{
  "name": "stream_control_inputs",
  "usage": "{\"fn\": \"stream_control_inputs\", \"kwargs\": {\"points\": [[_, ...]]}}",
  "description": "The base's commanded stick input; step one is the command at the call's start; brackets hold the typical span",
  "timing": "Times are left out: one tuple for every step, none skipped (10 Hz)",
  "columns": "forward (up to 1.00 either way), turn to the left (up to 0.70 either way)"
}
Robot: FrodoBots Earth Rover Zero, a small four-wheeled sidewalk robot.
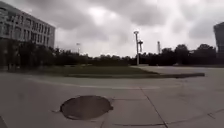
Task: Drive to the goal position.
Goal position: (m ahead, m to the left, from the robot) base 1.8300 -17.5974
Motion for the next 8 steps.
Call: {"fn": "stream_control_inputs", "kwargs": {"points": [[0.70,-0.30],[0.70,-0.30],[0.70,-0.30],[0.70,-0.30],[0.70,-0.30],[0.70,-0.30],[0.70,-0.30],[0.70,-0.30]]}}
